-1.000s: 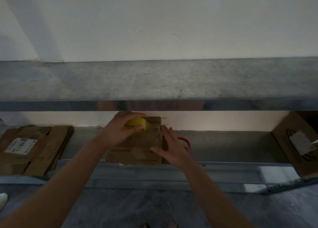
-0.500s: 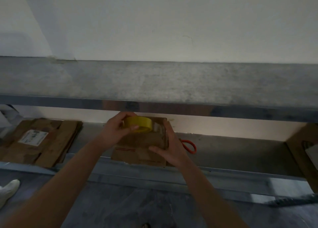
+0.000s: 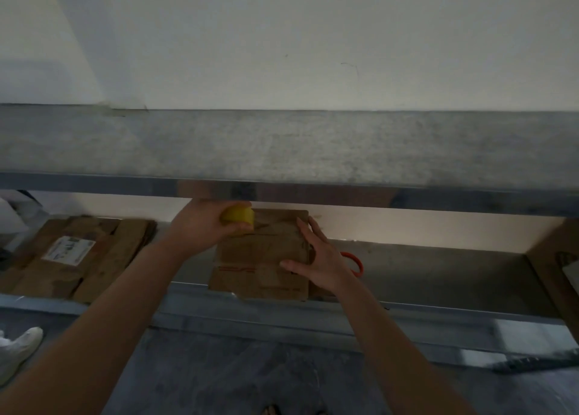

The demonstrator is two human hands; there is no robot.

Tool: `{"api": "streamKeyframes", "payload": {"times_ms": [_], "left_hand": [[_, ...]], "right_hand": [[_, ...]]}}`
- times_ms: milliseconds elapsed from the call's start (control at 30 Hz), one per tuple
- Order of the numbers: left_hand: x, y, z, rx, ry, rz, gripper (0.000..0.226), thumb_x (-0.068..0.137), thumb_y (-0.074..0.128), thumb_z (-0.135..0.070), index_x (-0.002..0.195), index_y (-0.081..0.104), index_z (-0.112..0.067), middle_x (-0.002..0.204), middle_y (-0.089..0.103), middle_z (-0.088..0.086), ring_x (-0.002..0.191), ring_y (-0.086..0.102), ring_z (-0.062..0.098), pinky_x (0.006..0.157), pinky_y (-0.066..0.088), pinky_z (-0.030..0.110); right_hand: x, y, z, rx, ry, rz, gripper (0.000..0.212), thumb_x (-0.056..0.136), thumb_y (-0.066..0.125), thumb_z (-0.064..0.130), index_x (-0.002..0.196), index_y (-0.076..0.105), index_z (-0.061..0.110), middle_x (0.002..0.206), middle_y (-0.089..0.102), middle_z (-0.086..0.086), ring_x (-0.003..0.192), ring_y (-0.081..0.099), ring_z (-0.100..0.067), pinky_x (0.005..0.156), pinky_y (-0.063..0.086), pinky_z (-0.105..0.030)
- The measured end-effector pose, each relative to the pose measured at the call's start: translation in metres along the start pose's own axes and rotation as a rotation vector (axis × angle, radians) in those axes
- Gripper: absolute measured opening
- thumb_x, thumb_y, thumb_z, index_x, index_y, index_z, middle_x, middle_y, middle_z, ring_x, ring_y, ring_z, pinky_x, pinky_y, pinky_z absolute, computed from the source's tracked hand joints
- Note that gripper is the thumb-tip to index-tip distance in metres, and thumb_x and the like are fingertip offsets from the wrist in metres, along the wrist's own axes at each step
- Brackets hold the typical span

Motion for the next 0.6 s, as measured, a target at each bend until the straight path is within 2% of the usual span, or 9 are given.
{"api": "streamKeyframes", "payload": {"times_ms": [67,133,233,300,433,467,533,600], "left_hand": [[-0.002,-0.004,0.007,0.044,0.020,0.044,0.053,0.074,0.065,-0.062,0.122,0.060,-0.039,0.101,0.062,-0.014,0.089,0.056,0.007,0.074,0.041,0.021],[-0.004,-0.003,0.011,0.024,0.078,0.077,0.045,0.078,0.070,-0.050,0.119,0.062,-0.034,0.110,0.066,-0.008,0.097,0.060,0.012,0.080,0.045,0.025],[-0.004,-0.001,0.014,-0.037,0.113,0.074,0.040,0.080,0.074,-0.040,0.117,0.064,-0.029,0.111,0.068,-0.006,0.099,0.062,0.014,0.084,0.048,0.028],[-0.006,-0.004,0.014,-0.008,0.152,0.056,0.040,0.082,0.071,-0.046,0.117,0.064,-0.029,0.109,0.069,-0.005,0.095,0.063,0.015,0.081,0.050,0.030],[-0.019,-0.018,0.003,0.249,0.373,-0.059,0.054,0.082,0.048,-0.060,0.114,0.069,-0.022,0.093,0.069,0.000,0.077,0.064,0.021,0.066,0.049,0.028],[-0.021,-0.019,0.010,0.218,0.362,-0.054,0.055,0.082,0.047,-0.061,0.115,0.068,-0.022,0.094,0.068,-0.001,0.079,0.063,0.019,0.067,0.047,0.028],[-0.021,-0.019,0.039,0.029,0.210,-0.017,0.048,0.083,0.056,-0.062,0.117,0.065,-0.030,0.101,0.065,-0.006,0.089,0.058,0.013,0.075,0.045,0.028],[-0.021,-0.015,0.069,-0.209,0.052,0.009,0.033,0.082,0.068,-0.049,0.113,0.063,-0.038,0.107,0.065,-0.010,0.097,0.059,0.010,0.081,0.046,0.027]], "right_hand": [[0.001,0.001,0.000,-0.002,-0.001,0.005,0.111,0.063,0.057,0.087,0.151,-0.001,0.050,0.147,-0.010,0.037,0.133,0.016,0.004,0.116,0.024,-0.038],[0.002,0.003,0.000,-0.009,0.003,0.017,0.111,0.064,0.057,0.087,0.151,-0.002,0.051,0.148,-0.008,0.037,0.137,0.016,0.001,0.118,0.024,-0.040],[0.003,0.003,-0.002,-0.017,0.009,0.018,0.111,0.063,0.057,0.089,0.149,-0.004,0.055,0.153,-0.008,0.035,0.139,0.016,0.001,0.119,0.025,-0.040],[0.004,0.003,-0.005,-0.039,0.028,0.022,0.108,0.062,0.057,0.089,0.146,-0.005,0.060,0.158,-0.006,0.029,0.144,0.019,-0.005,0.118,0.026,-0.041],[0.009,0.003,-0.005,-0.047,0.040,0.029,0.101,0.061,0.058,0.091,0.135,-0.008,0.073,0.161,0.003,0.024,0.144,0.027,-0.012,0.118,0.030,-0.043],[0.009,0.003,-0.006,-0.045,0.049,0.026,0.100,0.061,0.059,0.091,0.134,-0.008,0.074,0.161,0.004,0.023,0.144,0.029,-0.013,0.117,0.032,-0.045],[0.010,0.004,-0.007,-0.019,0.063,0.019,0.101,0.061,0.062,0.088,0.135,-0.005,0.074,0.162,0.008,0.022,0.142,0.032,-0.011,0.116,0.034,-0.045],[0.009,0.006,-0.007,0.056,0.070,0.008,0.102,0.063,0.068,0.083,0.139,0.000,0.072,0.161,0.012,0.023,0.142,0.033,-0.006,0.116,0.035,-0.042]]}}
Point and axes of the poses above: each hand's wrist, its own x-axis towards the middle knuckle, its own y-axis out of the palm, z = x × y, the point moved 10 cm from there along x, towards the middle knuckle
